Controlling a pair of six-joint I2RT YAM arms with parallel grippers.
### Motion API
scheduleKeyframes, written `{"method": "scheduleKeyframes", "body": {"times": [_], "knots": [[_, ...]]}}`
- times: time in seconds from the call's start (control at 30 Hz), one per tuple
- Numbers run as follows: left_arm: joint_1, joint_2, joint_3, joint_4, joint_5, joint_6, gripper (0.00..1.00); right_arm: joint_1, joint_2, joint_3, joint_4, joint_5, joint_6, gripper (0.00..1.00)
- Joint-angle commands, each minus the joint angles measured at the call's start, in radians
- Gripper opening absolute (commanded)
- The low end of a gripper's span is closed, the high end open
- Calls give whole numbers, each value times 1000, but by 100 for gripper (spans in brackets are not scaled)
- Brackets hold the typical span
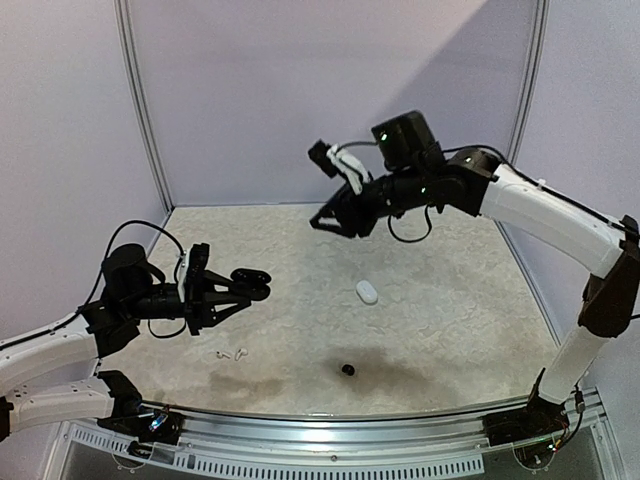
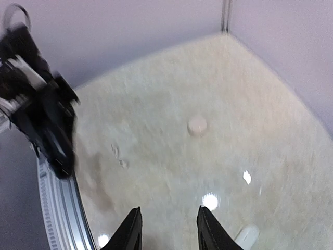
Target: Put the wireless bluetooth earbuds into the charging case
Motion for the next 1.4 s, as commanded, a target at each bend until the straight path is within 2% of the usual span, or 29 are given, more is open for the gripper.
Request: {"method": "scheduleKeyframes", "body": {"times": [0.0,0.13,0.23,0.37,0.57,0.93,1.23,1.37], "knots": [[-16,-27,-17,14,17,30,0,-6,70,-217,-171,52,-3,41],[-16,-41,-27,8,58,88,0,-5,43,-402,-49,-35,-85,52],[-15,-54,-35,-10,91,141,0,-6,59,-459,-34,-41,-114,53],[-14,-78,-46,-43,129,219,0,-6,127,-457,-72,-3,-84,51],[-14,-87,-54,-44,172,238,0,-6,208,-452,-106,7,4,45],[-10,-50,-67,-75,290,322,0,-5,211,-507,-79,-24,73,42],[-10,-6,-2,-260,359,507,0,-1,195,-557,-77,-14,61,42],[-10,4,10,-275,364,520,0,12,190,-574,-79,-4,56,41]]}}
